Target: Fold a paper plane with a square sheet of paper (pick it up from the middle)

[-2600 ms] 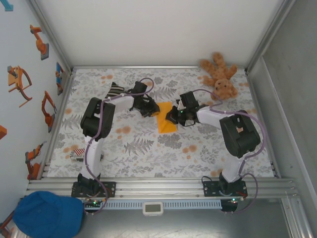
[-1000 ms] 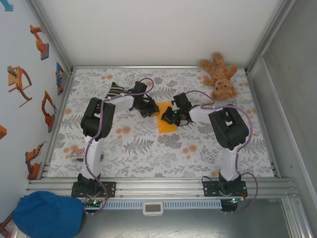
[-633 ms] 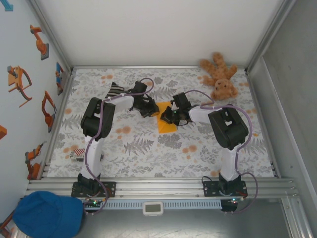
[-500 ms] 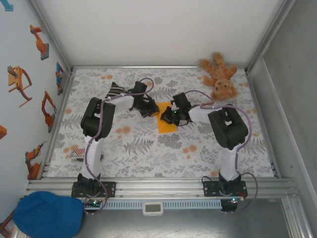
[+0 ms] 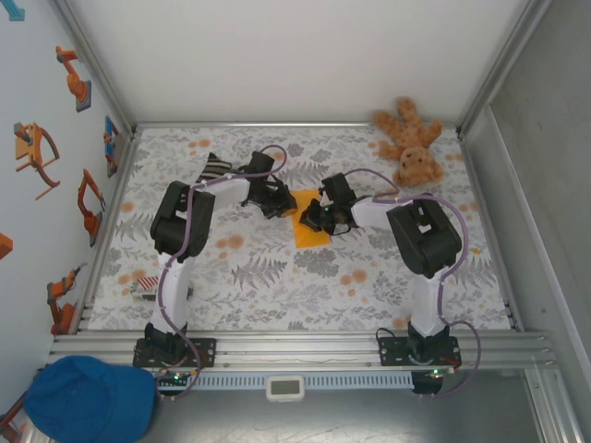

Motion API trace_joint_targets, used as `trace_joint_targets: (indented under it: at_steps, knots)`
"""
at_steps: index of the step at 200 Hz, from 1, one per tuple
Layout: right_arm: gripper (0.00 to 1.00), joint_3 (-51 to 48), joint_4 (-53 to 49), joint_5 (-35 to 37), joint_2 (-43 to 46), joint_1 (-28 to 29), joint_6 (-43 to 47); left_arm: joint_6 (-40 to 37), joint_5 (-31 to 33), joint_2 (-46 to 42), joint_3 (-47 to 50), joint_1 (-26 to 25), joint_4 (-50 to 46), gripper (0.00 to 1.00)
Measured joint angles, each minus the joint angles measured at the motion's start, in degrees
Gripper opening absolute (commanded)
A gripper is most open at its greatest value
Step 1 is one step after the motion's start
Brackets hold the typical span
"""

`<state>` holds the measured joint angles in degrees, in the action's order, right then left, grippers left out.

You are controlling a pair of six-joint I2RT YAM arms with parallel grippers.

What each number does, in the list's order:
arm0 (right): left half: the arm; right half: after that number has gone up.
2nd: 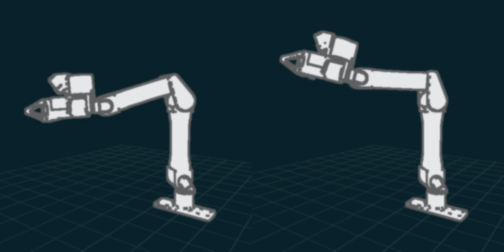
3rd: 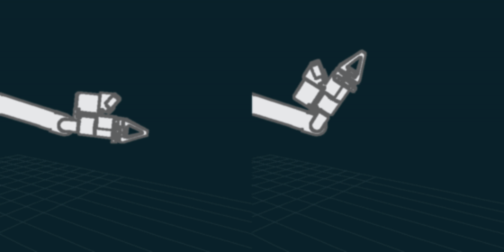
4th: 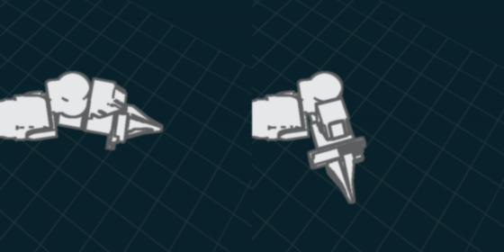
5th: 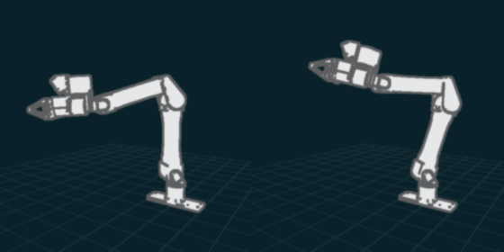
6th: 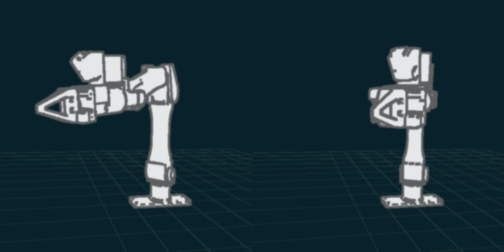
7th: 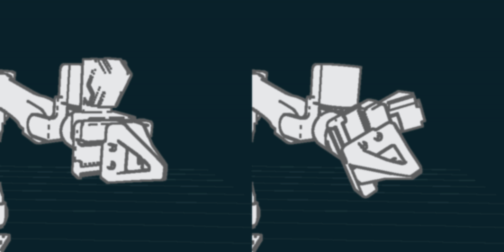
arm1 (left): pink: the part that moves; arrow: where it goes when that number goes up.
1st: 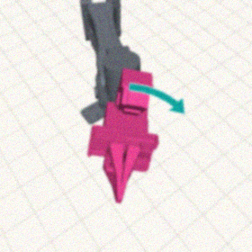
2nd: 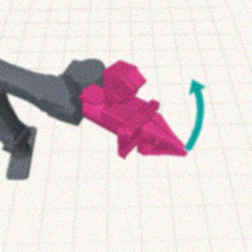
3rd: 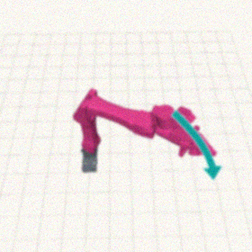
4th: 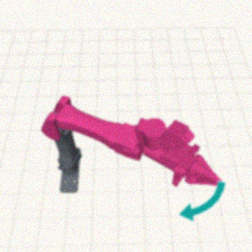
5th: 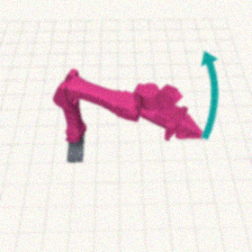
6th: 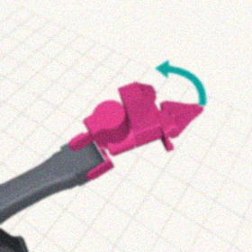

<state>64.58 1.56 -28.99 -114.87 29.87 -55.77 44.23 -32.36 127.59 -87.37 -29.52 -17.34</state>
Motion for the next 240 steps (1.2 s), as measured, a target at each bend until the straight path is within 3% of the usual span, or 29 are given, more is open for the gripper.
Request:
trace_joint_targets:
  at_steps: [202,240]
  knots:
    - [0.0,0.52,-0.48,-0.02,-0.72,0.0,0.02,0.02,-0.04,0.0,-0.09,0.04,-0.04,0.12]
    - [0.16,0.74,-0.59,0.0,-0.83,0.0,0.02,0.2,0.39,-0.48,-0.63,0.52,-0.85,0.19]
